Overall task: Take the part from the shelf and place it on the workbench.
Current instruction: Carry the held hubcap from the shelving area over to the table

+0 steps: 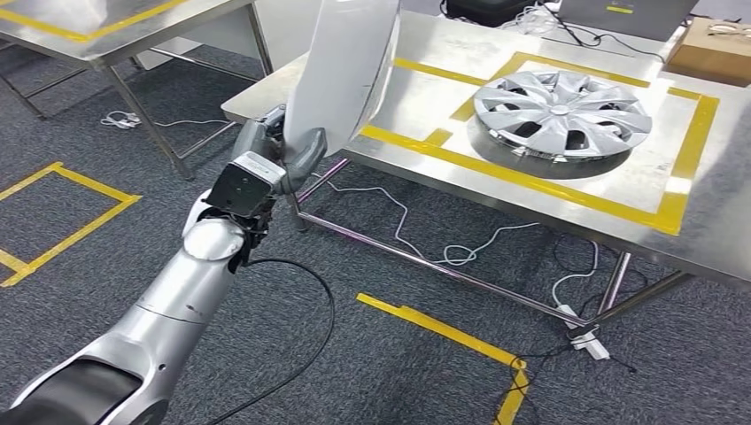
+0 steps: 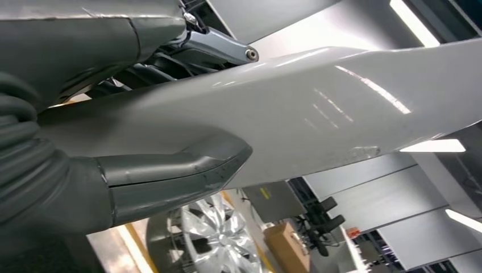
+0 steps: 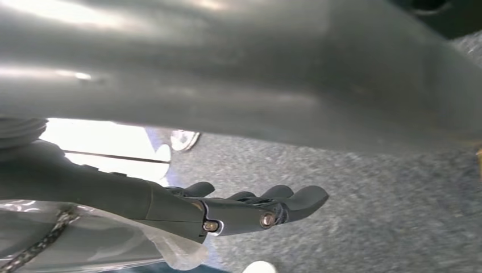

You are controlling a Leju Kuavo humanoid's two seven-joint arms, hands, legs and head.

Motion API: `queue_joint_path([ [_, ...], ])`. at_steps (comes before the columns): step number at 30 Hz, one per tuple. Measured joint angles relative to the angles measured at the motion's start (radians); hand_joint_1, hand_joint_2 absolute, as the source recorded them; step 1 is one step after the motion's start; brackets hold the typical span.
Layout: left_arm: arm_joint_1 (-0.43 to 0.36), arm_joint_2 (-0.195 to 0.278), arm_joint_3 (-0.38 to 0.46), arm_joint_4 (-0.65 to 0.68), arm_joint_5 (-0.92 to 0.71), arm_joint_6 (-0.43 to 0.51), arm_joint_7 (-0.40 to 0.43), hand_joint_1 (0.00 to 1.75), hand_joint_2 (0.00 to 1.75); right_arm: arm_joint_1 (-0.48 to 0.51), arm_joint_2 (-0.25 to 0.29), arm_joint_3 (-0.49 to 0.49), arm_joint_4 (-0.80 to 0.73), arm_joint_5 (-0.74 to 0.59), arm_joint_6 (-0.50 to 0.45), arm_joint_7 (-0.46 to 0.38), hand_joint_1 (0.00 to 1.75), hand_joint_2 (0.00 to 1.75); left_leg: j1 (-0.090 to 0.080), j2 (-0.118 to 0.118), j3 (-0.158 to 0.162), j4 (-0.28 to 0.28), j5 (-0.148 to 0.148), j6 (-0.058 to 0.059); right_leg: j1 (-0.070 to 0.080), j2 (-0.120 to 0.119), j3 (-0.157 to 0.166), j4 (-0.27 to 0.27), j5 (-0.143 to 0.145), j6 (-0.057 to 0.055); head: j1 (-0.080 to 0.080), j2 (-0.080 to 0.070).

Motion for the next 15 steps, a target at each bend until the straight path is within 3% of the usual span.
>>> queue_joint_path([
  [1, 0.003, 0.000, 0.000, 0.000, 0.000, 0.000, 0.000, 1.75, 1.75, 0.001, 0.000, 0.000, 0.000, 0.000, 0.000, 0.000, 0.00, 0.00, -0.001, 0.000, 0.004, 0.000, -0.005, 0.001, 0.000, 0.000, -0.033, 0.044, -0.003, 0.001, 0.000, 0.000],
  [2, 0.005, 0.000, 0.000, 0.000, 0.000, -0.001, 0.000, 1.75, 1.75, 0.002, 0.000, 0.000, 0.000, 0.000, 0.000, 0.000, 0.00, 0.00, -0.002, -0.001, 0.011, 0.001, -0.010, 0.001, 0.000, 0.000, -0.048, 0.051, 0.015, 0.002, 0.000, 0.000],
  [3, 0.007, 0.000, 0.000, 0.000, 0.000, -0.001, 0.000, 1.75, 1.75, 0.003, 0.000, 0.000, 0.000, 0.000, 0.000, 0.000, 0.00, 0.00, -0.002, -0.001, 0.020, 0.001, -0.016, 0.001, 0.000, -0.001, -0.042, 0.018, 0.052, 0.001, 0.000, 0.000],
  [5, 0.007, 0.000, 0.000, 0.000, 0.001, -0.001, 0.000, 1.75, 1.75, 0.004, 0.000, 0.000, 0.000, 0.000, 0.000, 0.000, 0.00, 0.00, -0.003, -0.002, 0.041, 0.001, -0.032, -0.005, 0.001, -0.003, 0.009, -0.112, 0.137, -0.002, 0.000, 0.000],
  [6, 0.006, 0.000, 0.000, 0.000, 0.001, -0.001, 0.000, 1.75, 1.75, 0.003, 0.000, 0.000, 0.000, 0.000, 0.000, -0.001, 0.00, 0.00, -0.004, -0.002, 0.047, 0.002, -0.039, -0.009, 0.002, -0.005, 0.039, -0.169, 0.157, -0.005, 0.001, 0.000],
  [7, 0.005, 0.000, 0.000, 0.000, 0.001, -0.002, 0.000, 1.75, 1.75, 0.002, 0.000, 0.000, 0.000, 0.000, -0.001, -0.001, 0.00, 0.00, -0.006, -0.002, 0.050, 0.003, -0.043, -0.013, 0.004, -0.006, 0.058, -0.203, 0.160, -0.010, 0.001, 0.000],
  [11, 0.002, 0.000, 0.000, -0.003, 0.001, -0.002, 0.000, 1.75, 1.75, 0.002, 0.000, 0.000, 0.000, 0.000, -0.002, -0.001, 0.00, 0.00, -0.005, -0.001, 0.048, 0.012, -0.059, -0.031, 0.004, -0.003, 0.081, -0.226, 0.141, -0.031, -0.004, 0.000],
  [13, -0.002, 0.000, 0.000, -0.006, 0.001, -0.002, 0.000, 1.75, 1.75, 0.002, 0.000, 0.000, 0.000, 0.001, -0.003, -0.001, 0.00, 0.00, -0.002, -0.001, 0.016, 0.083, -0.091, -0.041, -0.001, -0.004, 0.097, -0.232, 0.136, -0.042, -0.008, 0.000],
  [15, -0.001, 0.002, 0.001, -0.006, 0.002, -0.003, 0.000, 1.75, 1.75, 0.001, 0.000, 0.000, 0.000, 0.002, -0.003, 0.000, 0.00, 0.00, 0.001, -0.001, -0.060, 0.219, -0.133, -0.049, 0.000, -0.004, 0.108, -0.233, 0.127, -0.048, -0.011, 0.000],
])
